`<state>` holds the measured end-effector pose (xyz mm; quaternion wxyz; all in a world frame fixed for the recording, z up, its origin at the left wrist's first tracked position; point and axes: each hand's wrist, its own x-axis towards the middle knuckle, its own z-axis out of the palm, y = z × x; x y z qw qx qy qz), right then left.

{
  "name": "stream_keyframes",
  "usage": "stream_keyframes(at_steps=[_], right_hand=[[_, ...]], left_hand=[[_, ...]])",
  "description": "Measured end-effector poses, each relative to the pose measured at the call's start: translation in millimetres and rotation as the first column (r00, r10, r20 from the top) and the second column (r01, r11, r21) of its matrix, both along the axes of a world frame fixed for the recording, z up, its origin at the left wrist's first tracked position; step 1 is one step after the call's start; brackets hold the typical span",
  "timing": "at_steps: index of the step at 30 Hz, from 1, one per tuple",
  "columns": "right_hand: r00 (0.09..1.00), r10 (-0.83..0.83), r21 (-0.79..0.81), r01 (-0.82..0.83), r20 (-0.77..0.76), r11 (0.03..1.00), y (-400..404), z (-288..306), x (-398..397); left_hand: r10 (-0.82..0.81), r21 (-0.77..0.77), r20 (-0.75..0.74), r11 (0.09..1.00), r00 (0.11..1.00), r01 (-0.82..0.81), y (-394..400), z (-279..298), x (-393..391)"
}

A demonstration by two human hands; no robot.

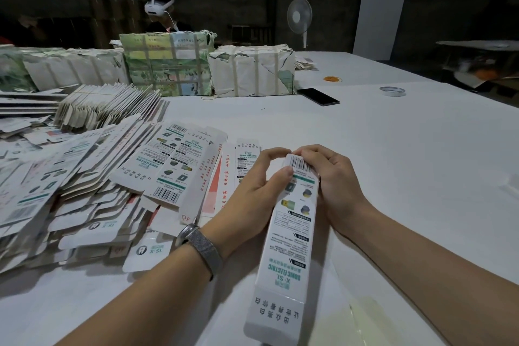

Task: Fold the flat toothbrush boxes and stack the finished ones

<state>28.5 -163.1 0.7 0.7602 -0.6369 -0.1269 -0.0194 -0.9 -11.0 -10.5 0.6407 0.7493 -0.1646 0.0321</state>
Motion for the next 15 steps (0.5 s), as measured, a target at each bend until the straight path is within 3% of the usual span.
stream_keyframes(at_steps=[3,8,15], right_hand=[[1.000,-0.003,0.013,0.003,-0.022,1.000,0.7,-0.2,0.6],[0.999,-0.033,-0.001,0.033,-0.026,0.999,0.4,0.2,0.6],[0.995,0.047,0.048,-0.043,-0.085,0.998,-3.6,5.3,-2.1]], left_hand=[[0.016,-0.041,-0.039,0.999,0.999,-0.018,1.9,-0.7,1.3],[0.014,-0.255,-0.110,0.966,0.994,-0.042,3.3,-0.1,1.2],[0.009,-0.210,-0.087,0.977,0.996,-0.027,3.0,-1.0,-0.7]])
